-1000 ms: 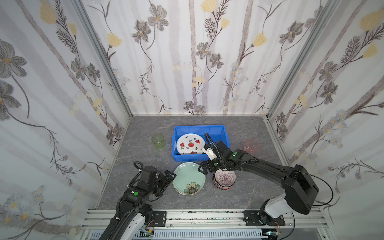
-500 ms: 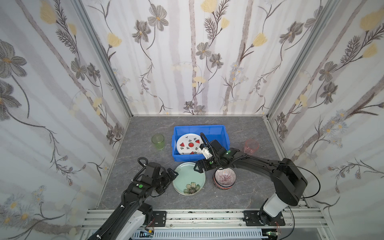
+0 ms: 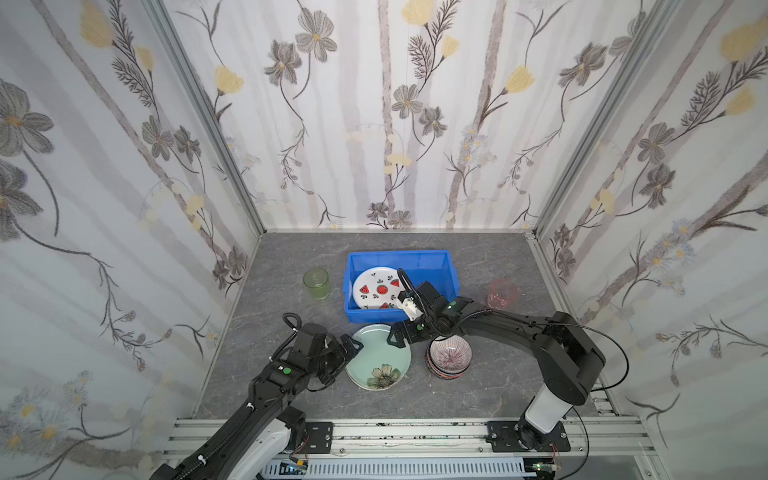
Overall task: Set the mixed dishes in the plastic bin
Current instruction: 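Move both grippers to opposite rims of the pale green flower bowl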
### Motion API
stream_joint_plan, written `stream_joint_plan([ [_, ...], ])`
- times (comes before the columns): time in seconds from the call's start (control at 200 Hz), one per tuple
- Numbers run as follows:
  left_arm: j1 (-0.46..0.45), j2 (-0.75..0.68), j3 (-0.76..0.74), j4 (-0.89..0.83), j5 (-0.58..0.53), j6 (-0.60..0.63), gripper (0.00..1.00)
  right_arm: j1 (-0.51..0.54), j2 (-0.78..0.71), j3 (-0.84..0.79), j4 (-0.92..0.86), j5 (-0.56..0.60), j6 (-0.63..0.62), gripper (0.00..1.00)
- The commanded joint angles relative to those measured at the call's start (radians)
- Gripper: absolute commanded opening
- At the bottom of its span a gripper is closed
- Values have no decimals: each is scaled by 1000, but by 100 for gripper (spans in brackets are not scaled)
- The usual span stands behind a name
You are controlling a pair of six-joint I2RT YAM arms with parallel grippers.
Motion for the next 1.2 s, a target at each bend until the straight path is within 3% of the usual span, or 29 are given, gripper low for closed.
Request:
stream_joint_plan([
  [0.0,-10,12,-3,51,-10,-10,100,2,15,7,26,-3,-7,97],
  [0.445,-64,84,4,89,-50,-8,100,5,30,-1,47,-34,-10,96],
  [1.194,-90,87,15,113,-88,-35,100,4,14,-13,80,-112,8,94],
])
